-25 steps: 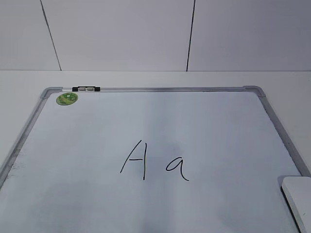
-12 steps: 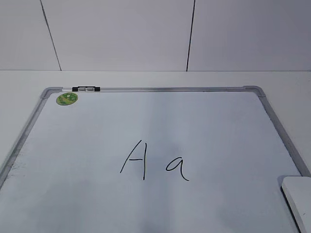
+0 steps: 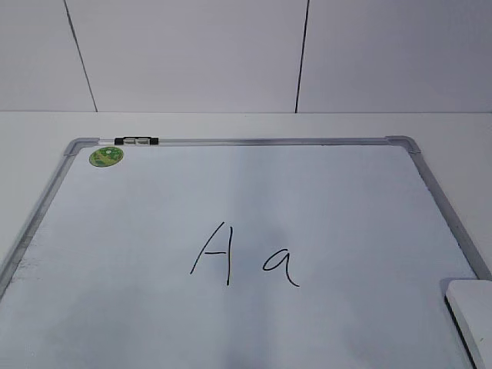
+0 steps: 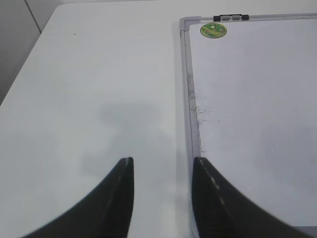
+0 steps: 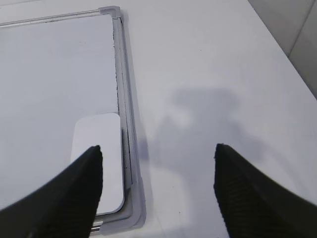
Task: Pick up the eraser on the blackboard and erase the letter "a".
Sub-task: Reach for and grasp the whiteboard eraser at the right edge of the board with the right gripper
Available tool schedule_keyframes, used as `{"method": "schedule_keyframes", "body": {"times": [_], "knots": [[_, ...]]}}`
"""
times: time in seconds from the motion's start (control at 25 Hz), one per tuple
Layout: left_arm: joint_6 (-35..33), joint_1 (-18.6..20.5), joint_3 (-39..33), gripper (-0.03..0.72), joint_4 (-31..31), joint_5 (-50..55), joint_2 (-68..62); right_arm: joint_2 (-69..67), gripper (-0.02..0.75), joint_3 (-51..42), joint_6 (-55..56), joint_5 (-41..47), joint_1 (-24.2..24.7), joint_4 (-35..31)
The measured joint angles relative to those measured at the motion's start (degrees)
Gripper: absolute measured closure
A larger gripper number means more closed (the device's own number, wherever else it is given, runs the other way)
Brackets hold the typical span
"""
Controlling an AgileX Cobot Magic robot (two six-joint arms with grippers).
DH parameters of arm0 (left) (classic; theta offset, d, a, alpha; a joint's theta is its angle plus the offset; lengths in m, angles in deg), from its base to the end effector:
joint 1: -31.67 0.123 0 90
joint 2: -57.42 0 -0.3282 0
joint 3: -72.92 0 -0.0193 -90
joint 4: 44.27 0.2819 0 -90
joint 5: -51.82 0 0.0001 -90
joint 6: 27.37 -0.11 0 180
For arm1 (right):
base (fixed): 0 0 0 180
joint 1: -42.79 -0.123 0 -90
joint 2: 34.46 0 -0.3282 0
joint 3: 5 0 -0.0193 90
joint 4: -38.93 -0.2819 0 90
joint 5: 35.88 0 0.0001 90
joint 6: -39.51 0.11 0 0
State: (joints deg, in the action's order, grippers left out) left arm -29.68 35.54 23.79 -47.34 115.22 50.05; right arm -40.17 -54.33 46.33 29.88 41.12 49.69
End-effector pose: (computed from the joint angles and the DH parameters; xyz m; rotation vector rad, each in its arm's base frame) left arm -0.0055 -0.0057 0.2820 -0.0246 2.0913 0.0007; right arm -0.0126 -0.0191 0.2780 0.1154 2.0929 -0.1373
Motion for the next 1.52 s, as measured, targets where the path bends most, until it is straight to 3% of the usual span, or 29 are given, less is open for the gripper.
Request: {"method": "schedule_keyframes", "body": {"times": [0.32, 0.6, 0.8, 1.08, 1.52], "knots": [[0.0, -3.1, 0.0, 0.384, 0.0, 0.0, 0.0, -3.3, 0.198, 0.0, 0.0, 0.0, 0.0, -2.7], [0.0, -3.1, 0.0, 0.384, 0.0, 0.0, 0.0, -12.7, 0.192, 0.1, -0.1, -0.4, 0.0, -4.0], [0.0, -3.1, 0.0, 0.384, 0.0, 0.0, 0.0, -21.8, 0.112, 1.3, -2.3, -1.7, 0.0, -5.5], [0.0, -3.1, 0.0, 0.384, -0.8, 0.0, 0.0, -38.9, 0.071, 9.1, -5.2, -2.9, -0.3, -10.3], [0.0, -3.1, 0.0, 0.384, -2.1, 0.0, 0.0, -66.7, 0.070, 21.9, -5.3, 4.3, -0.4, -18.7]]}}
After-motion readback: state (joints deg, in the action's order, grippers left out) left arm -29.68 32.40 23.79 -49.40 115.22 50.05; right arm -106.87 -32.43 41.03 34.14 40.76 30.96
